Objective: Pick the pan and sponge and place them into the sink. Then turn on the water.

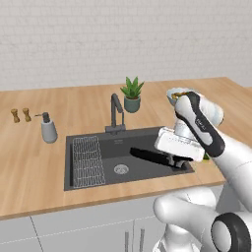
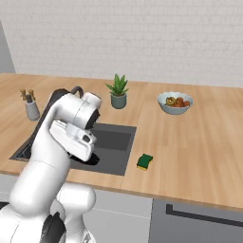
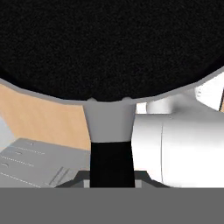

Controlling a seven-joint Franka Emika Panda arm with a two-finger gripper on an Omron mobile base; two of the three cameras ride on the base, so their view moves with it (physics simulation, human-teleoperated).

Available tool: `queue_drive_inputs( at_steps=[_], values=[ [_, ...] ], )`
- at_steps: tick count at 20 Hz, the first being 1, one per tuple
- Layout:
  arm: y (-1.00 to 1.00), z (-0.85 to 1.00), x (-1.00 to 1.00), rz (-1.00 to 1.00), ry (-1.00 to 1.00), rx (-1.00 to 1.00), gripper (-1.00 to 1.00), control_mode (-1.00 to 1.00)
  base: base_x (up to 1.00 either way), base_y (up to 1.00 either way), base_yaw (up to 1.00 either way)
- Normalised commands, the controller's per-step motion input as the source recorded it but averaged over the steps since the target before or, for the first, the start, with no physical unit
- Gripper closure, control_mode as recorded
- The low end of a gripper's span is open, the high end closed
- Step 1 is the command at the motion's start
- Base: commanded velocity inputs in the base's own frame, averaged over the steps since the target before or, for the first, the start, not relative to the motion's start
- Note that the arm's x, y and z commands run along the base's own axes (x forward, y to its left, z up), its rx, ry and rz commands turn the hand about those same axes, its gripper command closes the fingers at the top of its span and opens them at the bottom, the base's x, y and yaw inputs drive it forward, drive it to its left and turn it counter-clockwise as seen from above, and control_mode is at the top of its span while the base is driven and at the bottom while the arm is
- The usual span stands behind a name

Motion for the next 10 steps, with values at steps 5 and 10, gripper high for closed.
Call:
queue_drive_inputs(
  at_steps=[5, 10],
  values=[
    [-0.91, -0.01, 0.36, 0.58, 0.0, -0.01, 1.0, -1.0, 0.0, 0.0, 0.0],
    [-0.49, -0.25, 0.38, 0.46, -0.26, 0.0, 1.0, -1.0, 0.0, 0.0, 0.0]
  ],
)
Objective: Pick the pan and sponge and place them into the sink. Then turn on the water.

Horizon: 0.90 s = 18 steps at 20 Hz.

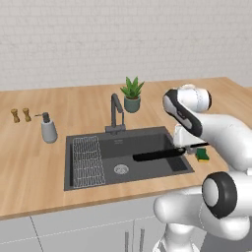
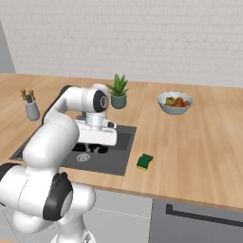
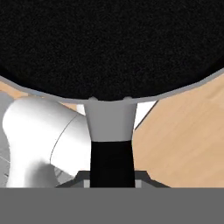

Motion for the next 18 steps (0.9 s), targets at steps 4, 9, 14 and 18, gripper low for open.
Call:
queue_drive_inputs(
  at_steps=[4, 9, 14, 18],
  values=[
    [-0.26, -0.32, 0.31, 0.25, -0.55, 0.1, 1.0, -1.0, 0.0, 0.0, 0.0],
    [-0.18, -0.18, 0.41, 0.28, -0.29, 0.09, 1.0, -1.0, 0.0, 0.0, 0.0],
    [-0.01, -0.13, 0.61, 0.41, 0.0, 0.0, 1.0, -1.0, 0.0, 0.0, 0.0],
    [-0.2, -0.29, 0.52, 0.22, -0.07, 0.08, 1.0, -1.0, 0.0, 0.0, 0.0]
  ],
)
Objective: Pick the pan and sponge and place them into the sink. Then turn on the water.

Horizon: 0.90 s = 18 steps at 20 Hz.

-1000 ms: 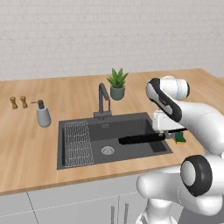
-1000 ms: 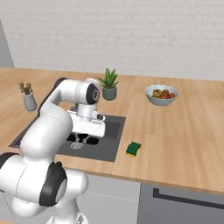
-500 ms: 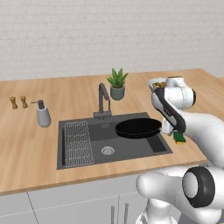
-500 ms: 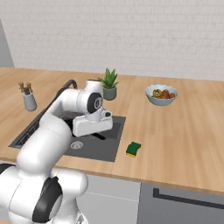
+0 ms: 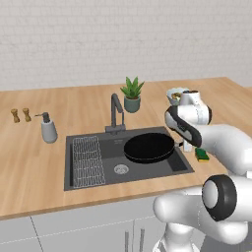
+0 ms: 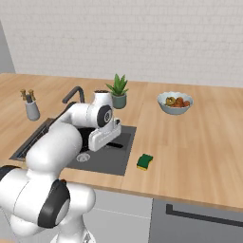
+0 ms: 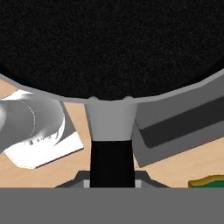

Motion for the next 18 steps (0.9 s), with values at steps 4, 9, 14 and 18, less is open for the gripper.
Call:
queue_drive_inputs(
  at_steps=[4, 9, 14, 18],
  values=[
    [-0.06, -0.34, 0.47, 0.0, -0.1, 0.16, 1.0, -1.0, 0.0, 0.0, 0.0],
    [0.03, -0.29, 0.49, 0.0, -0.02, 0.09, 1.0, -1.0, 0.0, 0.0, 0.0],
    [0.21, -0.38, 0.4, -0.02, 0.0, 0.0, 1.0, -1.0, 0.0, 0.0, 0.0],
    [0.42, -0.54, 0.2, -0.11, 0.0, -0.02, 1.0, -1.0, 0.0, 0.0, 0.0]
  ],
)
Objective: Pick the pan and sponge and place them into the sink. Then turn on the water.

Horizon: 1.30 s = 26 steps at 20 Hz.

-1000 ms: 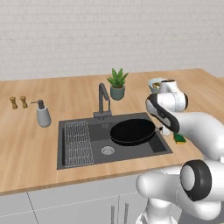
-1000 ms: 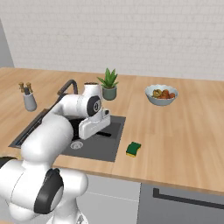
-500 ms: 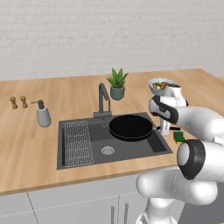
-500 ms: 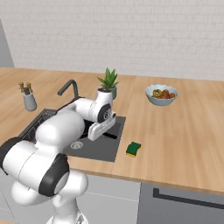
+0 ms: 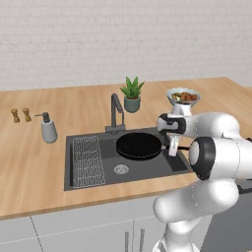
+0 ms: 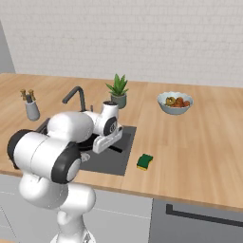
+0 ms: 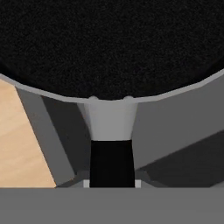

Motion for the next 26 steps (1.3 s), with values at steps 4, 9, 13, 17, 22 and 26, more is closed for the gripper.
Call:
queue_drive_inputs(
  at_steps=[4, 9, 13, 17, 22, 26],
  values=[
    [0.47, -0.52, 0.02, -0.14, 0.0, 0.0, 1.0, -1.0, 0.0, 0.0, 0.0],
    [0.2, -0.4, 0.21, -0.12, 0.0, 0.0, 1.0, -1.0, 0.0, 0.0, 0.0],
    [0.0, -0.5, 0.41, -0.02, -0.05, 0.0, 1.0, -1.0, 0.0, 0.0, 0.0],
    [0.0, -0.63, 0.36, 0.0, -0.02, 0.0, 1.0, -1.0, 0.0, 0.0, 0.0],
    [0.0, -0.54, 0.33, -0.01, 0.0, 0.0, 1.0, -1.0, 0.0, 0.0, 0.0],
    [0.0, -0.55, 0.37, 0.0, 0.0, 0.0, 1.0, -1.0, 0.0, 0.0, 0.0]
  ],
)
